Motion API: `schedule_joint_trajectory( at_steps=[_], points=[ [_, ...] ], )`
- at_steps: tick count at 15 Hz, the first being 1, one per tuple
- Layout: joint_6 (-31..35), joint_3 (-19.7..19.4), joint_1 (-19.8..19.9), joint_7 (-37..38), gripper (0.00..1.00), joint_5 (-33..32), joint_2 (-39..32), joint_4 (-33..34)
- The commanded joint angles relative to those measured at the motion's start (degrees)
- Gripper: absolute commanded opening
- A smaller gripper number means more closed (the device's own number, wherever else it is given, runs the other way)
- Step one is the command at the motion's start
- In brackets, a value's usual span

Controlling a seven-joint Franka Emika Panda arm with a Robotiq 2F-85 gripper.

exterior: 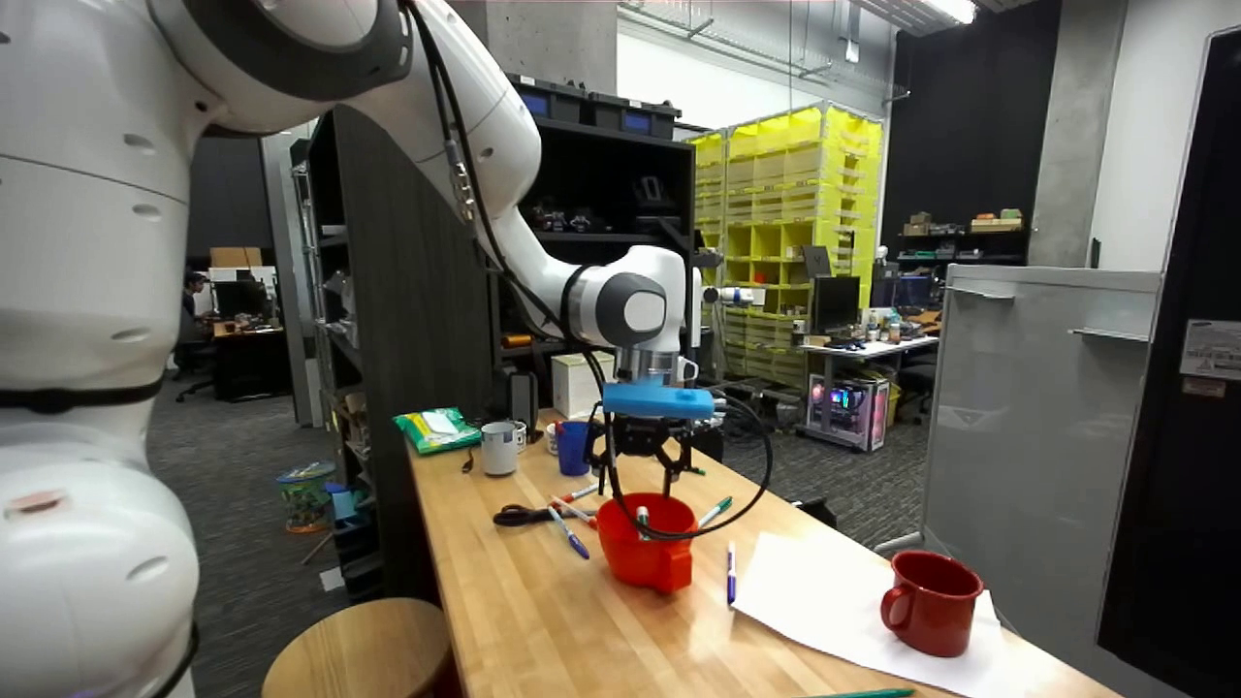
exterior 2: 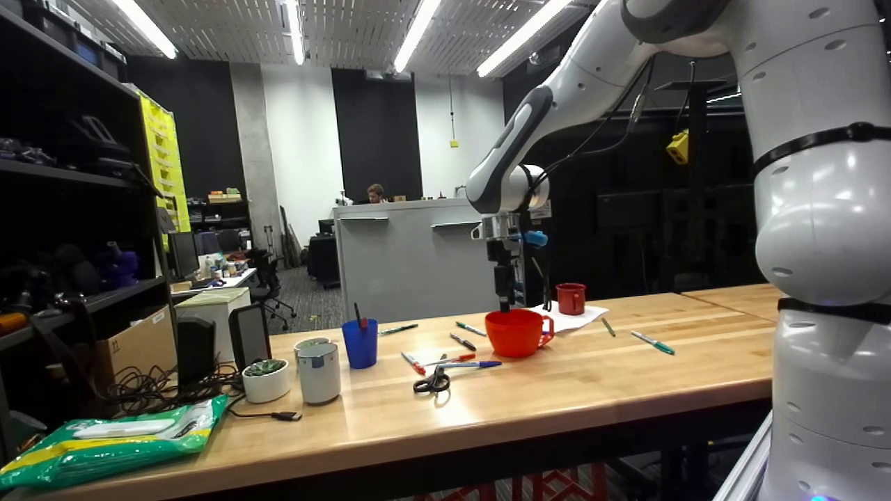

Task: Remove the marker from the left red cup, then turn the marker to the left

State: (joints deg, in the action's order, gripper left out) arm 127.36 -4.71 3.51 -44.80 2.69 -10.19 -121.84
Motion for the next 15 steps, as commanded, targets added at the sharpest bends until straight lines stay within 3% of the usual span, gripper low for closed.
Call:
schedule_joint_trajectory(
  at_steps=[1,15],
  points=[
    [-1.3,1.4,2.3,-3.0,1.0,1.7,-1.7,2.2],
    [-0.8,2.9,5.2,-6.6,1.0,6.6,-6.7,3.2]
  ],
)
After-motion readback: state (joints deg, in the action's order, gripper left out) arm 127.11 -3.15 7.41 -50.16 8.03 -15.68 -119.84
